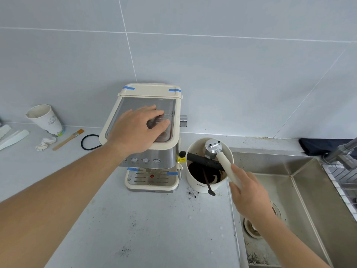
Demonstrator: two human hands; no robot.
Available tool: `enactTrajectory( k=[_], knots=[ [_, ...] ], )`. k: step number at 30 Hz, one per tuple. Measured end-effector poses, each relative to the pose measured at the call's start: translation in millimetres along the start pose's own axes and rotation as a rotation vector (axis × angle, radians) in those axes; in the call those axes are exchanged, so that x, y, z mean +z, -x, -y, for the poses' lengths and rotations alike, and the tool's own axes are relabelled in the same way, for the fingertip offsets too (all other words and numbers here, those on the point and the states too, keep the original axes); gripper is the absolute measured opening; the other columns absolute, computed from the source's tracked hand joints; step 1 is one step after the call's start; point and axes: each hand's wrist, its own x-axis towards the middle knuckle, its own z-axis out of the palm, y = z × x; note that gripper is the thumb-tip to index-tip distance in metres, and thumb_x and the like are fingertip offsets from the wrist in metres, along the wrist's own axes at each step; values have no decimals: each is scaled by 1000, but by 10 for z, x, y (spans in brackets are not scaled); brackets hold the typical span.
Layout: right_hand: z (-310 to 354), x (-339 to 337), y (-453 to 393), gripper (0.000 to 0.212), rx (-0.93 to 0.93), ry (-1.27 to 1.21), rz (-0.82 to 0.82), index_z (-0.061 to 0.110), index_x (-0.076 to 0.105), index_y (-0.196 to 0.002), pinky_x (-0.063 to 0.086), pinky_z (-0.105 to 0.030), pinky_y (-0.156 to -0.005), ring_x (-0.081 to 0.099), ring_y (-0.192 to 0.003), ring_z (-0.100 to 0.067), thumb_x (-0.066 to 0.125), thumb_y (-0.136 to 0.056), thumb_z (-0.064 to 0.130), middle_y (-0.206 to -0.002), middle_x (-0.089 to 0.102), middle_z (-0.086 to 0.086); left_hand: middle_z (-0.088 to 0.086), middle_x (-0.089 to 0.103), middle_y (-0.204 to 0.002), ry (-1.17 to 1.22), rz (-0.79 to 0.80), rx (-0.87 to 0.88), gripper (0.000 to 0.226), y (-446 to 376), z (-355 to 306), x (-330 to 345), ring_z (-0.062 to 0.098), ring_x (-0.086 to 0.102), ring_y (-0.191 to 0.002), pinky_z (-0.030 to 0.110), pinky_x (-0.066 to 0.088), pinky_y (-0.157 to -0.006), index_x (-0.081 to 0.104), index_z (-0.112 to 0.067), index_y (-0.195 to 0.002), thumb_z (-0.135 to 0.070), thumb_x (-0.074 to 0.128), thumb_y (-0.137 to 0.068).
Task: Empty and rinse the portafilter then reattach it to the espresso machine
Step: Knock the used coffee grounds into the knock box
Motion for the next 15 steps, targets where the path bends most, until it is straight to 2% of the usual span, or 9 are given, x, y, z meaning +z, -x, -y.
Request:
enactTrajectory(
  k=[6,12,15],
  knots=[
    [1,-13,-5,51,9,-13,-3,23,49,-141,39,-30,-63,50,-73,-22,60,-91,16,-96,50,3,-9,46,-149,10,-5,0,52,3,12,9,12,41,-138,46,28,-115,57,-38,-131,-63,40,-89],
    [-38,33,44,50,14,-50,-15,20,49,-141,38,-29,-65,50,-79,-19,60,-92,19,-109,61,-4,-10,46,-150,8,-6,-6,50,15,-16,-11,13,42,-137,45,28,-115,56,-38,-132,-61,42,-90],
    [-60,20,52,48,53,-117,-13,20,51,-139,37,-26,-64,53,-79,-17,60,-93,22,-107,64,-1,-11,45,-150,6,-4,-16,49,22,-40,-18,14,41,-137,45,27,-116,56,-38,-133,-60,43,-90]
  ],
)
